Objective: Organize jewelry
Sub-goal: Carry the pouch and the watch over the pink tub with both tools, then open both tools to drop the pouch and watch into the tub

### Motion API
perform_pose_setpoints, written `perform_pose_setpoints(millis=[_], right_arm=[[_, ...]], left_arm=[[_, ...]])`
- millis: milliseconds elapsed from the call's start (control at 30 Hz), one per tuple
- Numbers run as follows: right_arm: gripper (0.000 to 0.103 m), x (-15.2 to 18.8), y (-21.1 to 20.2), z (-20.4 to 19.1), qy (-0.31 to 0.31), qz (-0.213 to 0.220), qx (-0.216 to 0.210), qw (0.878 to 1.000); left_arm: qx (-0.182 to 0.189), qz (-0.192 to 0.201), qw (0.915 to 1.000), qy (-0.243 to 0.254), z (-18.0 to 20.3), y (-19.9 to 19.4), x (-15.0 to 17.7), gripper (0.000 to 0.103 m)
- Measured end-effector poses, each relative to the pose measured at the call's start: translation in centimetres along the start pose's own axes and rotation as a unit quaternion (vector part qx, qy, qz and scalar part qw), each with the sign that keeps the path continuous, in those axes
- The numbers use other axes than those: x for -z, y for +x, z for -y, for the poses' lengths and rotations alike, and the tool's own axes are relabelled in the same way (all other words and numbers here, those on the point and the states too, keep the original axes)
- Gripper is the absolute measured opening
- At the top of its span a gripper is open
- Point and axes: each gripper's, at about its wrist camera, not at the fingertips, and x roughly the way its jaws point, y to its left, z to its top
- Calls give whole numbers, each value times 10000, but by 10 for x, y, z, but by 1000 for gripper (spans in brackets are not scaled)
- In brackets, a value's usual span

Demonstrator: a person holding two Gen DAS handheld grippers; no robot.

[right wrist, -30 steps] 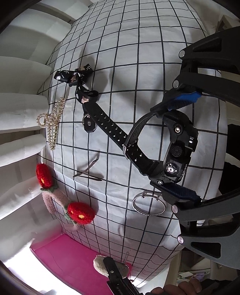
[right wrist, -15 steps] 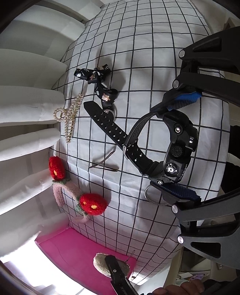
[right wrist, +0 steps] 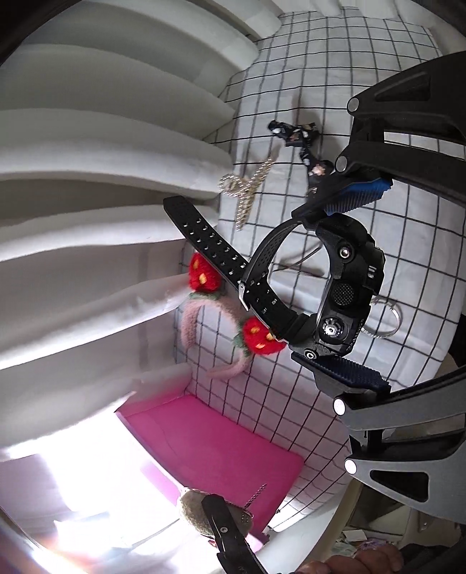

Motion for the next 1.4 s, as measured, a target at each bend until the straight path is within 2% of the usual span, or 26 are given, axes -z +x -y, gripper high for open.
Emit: perform_pose_setpoints(millis=[367, 567, 700, 933, 1267, 1400], right_arm=[[69, -82, -8, -94, -813, 668, -805, 9912], [69, -116, 2, -163, -1344, 801, -1299, 9791], [69, -135, 19, -203, -1496, 656, -1655, 9726], [69, -150, 58, -260, -1775, 262, -1829, 9666], [69, -155, 123, -295, -1942, -358, -1528, 9683], [69, -154, 129, -308, -2140, -325, -1372, 9666]], left_arm=[[-490, 788, 9952, -319, -72, -47, -40, 71], [-773, 921, 9913, -543, -126, -53, -45, 71], [-862, 833, 9905, -668, -160, -50, -46, 71], [-938, 475, 9907, -866, -207, -12, -39, 71], [-1070, -48, 9881, -1105, -237, 29, -30, 71], [-1187, -143, 9864, -1123, -243, 36, -28, 72]])
